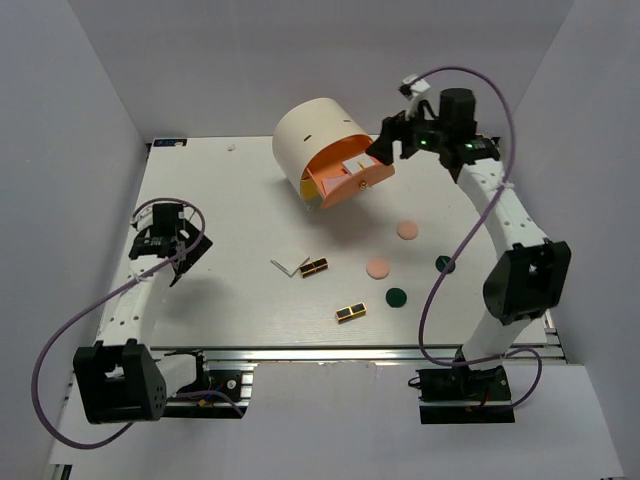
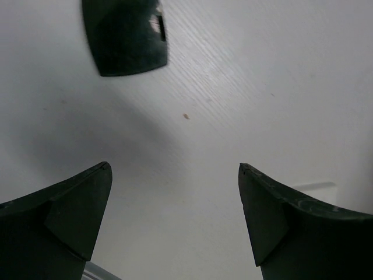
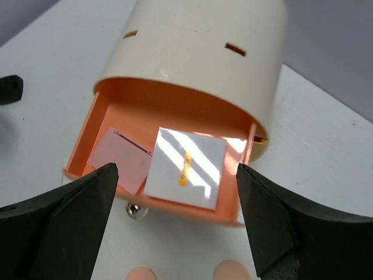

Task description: Organize the makeup

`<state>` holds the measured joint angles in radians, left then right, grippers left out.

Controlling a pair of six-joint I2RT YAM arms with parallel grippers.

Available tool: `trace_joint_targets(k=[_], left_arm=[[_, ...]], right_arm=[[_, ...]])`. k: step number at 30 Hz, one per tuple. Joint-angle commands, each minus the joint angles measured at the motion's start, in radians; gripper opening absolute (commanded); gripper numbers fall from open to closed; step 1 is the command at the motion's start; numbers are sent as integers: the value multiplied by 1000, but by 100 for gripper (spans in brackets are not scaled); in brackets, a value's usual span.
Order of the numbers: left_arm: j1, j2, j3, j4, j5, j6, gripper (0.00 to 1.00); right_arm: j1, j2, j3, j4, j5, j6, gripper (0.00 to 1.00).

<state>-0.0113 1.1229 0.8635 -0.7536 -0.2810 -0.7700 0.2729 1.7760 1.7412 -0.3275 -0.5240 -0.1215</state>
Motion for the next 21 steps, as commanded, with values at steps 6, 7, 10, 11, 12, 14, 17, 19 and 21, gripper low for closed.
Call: trace_joint_targets(k=[6, 7, 10, 11, 12, 14, 17, 19, 21], left_arm=[[174, 204, 21, 91, 36, 195, 98], [174, 233, 34, 95, 26, 199, 98], [188, 337, 69, 117, 22, 219, 98], [198, 356, 72, 129, 29, 224, 98], [203, 389, 75, 151, 32, 238, 98], [220, 419, 80, 166, 29, 248, 98], [253, 463, 80, 201, 49, 261, 98], [278, 489, 83, 220, 62, 270, 98], [290, 509, 85, 243, 78, 281, 98]], right_arm=[[-152, -257, -276, 199, -211, 22, 86], [-155, -285, -299, 203, -209, 19, 87], [-169, -320, -361, 220, -193, 17, 88], [-172, -329, -368, 222, -185, 19, 88], [-178, -339, -376, 222, -180, 22, 89], [-187, -349, -393, 226, -179, 26, 89], [-195, -368, -414, 229, -180, 33, 89], [-202, -380, -427, 231, -185, 36, 89], [-209, -388, -433, 234, -189, 42, 89]])
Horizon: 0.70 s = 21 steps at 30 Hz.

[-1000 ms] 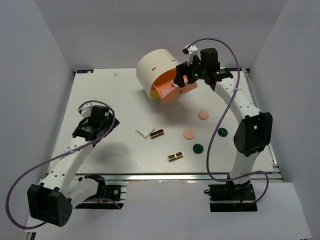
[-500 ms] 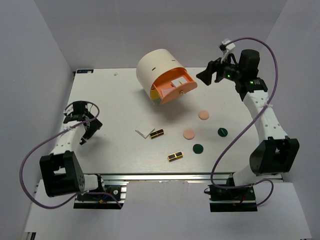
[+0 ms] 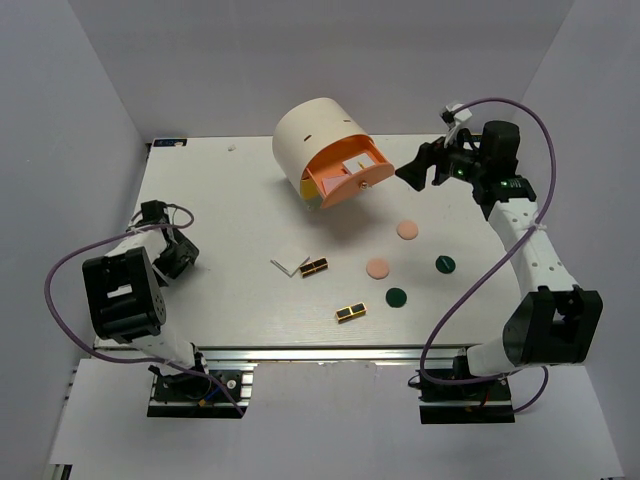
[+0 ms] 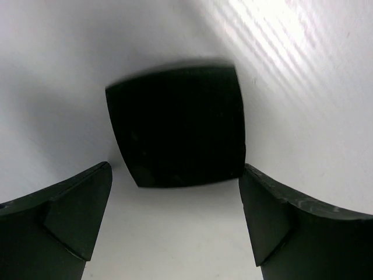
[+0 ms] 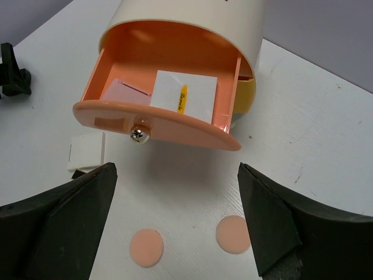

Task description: Organize the makeup

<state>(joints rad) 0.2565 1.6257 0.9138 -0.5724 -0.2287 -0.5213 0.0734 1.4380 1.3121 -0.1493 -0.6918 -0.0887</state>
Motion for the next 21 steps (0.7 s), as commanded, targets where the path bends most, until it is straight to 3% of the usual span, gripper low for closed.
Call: trace_joint_targets(k=[1, 9, 12, 15, 16, 21], left_arm=[[29, 20, 36, 71, 34, 40, 98], [53, 103, 80, 140, 63, 52, 98], [63, 125, 92, 149, 77, 44, 94], [70, 114, 80, 160, 80, 34, 76], [72, 108, 71, 164, 83, 30, 64], [72, 45, 28, 197, 124, 20, 37]], right_arm=[[-9, -51, -5, 57, -21, 17, 89], [-11, -62, -2, 47, -43, 49, 89], [-11, -65, 4, 31, -38, 40, 89], [-11, -74, 3, 22, -37, 30, 89], [-11, -77, -1, 22, -35, 32, 89], [-11, -99, -24, 20, -28, 30, 89]])
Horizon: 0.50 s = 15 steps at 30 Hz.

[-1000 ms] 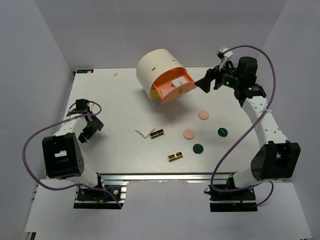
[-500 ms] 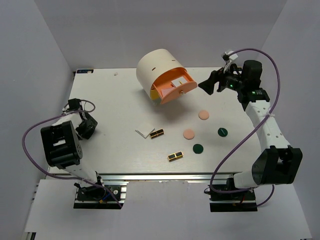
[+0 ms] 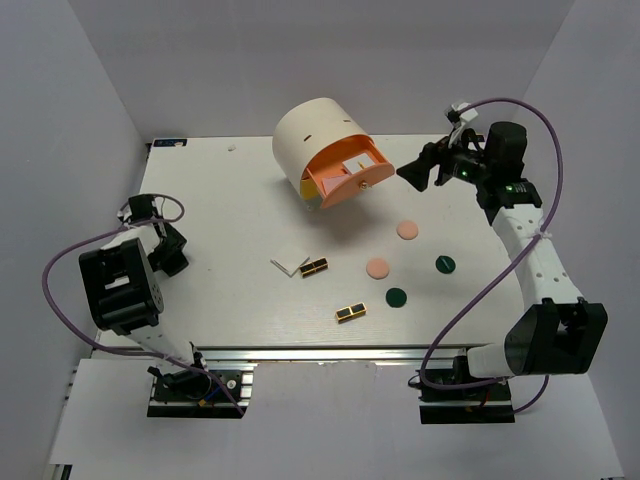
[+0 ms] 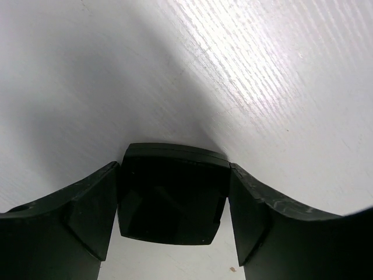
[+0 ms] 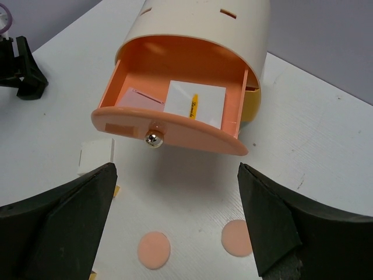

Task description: Organize the makeup

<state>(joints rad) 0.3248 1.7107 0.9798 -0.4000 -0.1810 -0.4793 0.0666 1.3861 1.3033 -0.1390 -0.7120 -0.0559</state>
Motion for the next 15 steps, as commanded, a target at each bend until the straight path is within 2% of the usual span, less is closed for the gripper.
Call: trace_joint_targets(k=[1, 2, 4, 6, 9, 11, 12, 13, 15], left_arm=[[3, -55, -50, 30, 107, -25, 33], [3, -75, -58, 44, 132, -44, 26], [-9, -157, -90, 70, 237, -73, 20], [-53, -209, -90, 79, 273, -122, 14], [-284, -325, -86, 124, 247, -220, 9], [-370, -390, -46, 159, 220, -315, 8], [-403, -402, -24, 168, 209, -338, 8], [-453, -410, 2, 174, 200, -363, 7], [-524, -396, 107, 171, 163, -395, 7]], right_arm=[[-4, -50, -24, 12, -7, -4, 89], [-4, -56, -27, 12, -4, -5, 89], [-4, -62, -36, 13, 2, -9, 89], [-4, -65, -41, 13, 11, -7, 89], [-4, -62, -47, 15, 40, 11, 88], [-4, -61, -49, 12, 60, 13, 82], [-4, -61, -49, 10, 62, 11, 77], [-4, -64, -52, 9, 62, 11, 61], [-4, -67, -62, 12, 54, 11, 43]])
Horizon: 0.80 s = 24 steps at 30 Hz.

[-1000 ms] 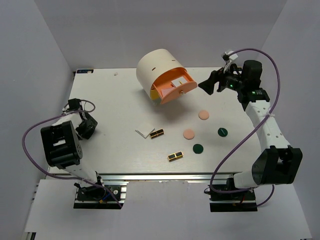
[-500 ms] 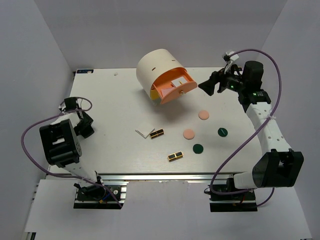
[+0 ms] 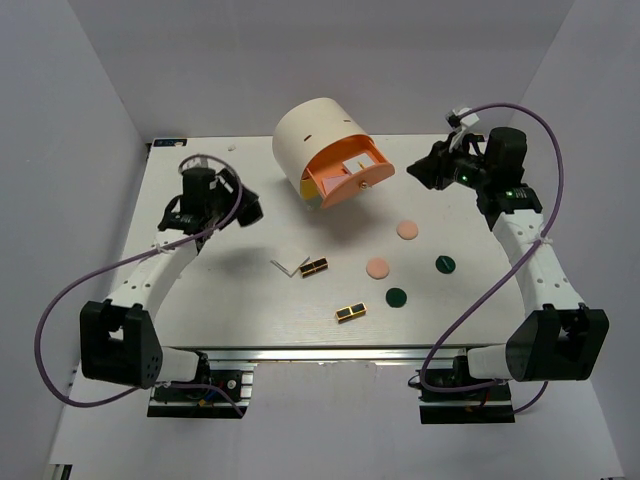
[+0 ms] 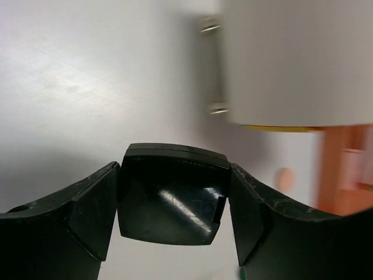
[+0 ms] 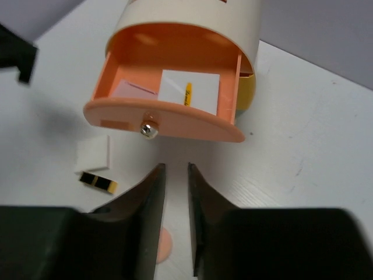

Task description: Organize the makeup

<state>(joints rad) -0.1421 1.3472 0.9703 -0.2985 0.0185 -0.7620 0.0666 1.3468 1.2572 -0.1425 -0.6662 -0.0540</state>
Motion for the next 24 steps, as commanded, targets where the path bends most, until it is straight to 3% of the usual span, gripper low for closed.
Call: trace_joint_targets(k=[1, 3, 9, 16, 24], left_arm=[[-85, -19, 155, 62, -48, -117, 6], [-150, 35, 258, 50, -64, -144, 5], [-275, 180, 492, 9, -141, -243, 4], [-378, 412, 850, -189, -224, -275, 4], [-450, 532, 993, -321, -328, -299, 6]], right_arm=[[-4, -26, -19, 17, 5, 16, 23], [-4, -23, -25, 20, 8, 40, 0], [-4, -37, -41, 24, 30, 48, 0], [-4, -64, -73, 32, 37, 48, 0], [-4, -81, -96, 37, 40, 48, 0]])
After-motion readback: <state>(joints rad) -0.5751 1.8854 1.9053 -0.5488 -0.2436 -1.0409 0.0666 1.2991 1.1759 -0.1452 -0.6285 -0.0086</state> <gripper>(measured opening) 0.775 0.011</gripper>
